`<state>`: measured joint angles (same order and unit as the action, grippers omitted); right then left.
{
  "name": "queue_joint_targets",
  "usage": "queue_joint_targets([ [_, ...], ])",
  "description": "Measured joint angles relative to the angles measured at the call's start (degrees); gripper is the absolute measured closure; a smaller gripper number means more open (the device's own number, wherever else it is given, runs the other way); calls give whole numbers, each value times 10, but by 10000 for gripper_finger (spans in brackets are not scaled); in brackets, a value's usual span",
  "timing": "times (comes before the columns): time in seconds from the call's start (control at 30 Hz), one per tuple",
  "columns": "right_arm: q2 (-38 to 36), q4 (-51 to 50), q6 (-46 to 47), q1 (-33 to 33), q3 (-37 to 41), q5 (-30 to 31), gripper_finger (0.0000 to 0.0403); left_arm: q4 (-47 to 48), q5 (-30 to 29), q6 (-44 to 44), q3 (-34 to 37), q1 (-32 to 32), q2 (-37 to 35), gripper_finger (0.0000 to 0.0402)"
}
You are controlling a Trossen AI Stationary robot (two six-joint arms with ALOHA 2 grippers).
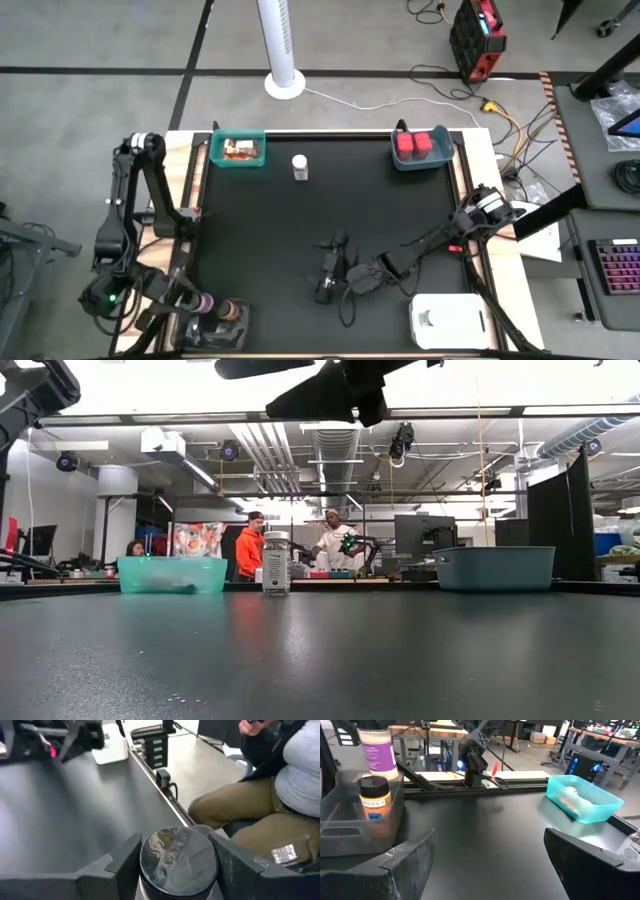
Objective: Sort spices by type
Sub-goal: Put the black seasoning bottle into the black bin
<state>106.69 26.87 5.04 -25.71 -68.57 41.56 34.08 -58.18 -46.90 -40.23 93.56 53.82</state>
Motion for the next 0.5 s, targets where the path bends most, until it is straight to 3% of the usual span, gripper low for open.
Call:
queue_joint_targets([
  [0.2, 0, -1, -1, 0, 1, 0, 44, 11, 15, -12, -2, 0, 10, 210],
  [0.5, 0, -1, 10, 2, 1, 0, 44, 39, 101, 33, 14, 1, -78, 214],
])
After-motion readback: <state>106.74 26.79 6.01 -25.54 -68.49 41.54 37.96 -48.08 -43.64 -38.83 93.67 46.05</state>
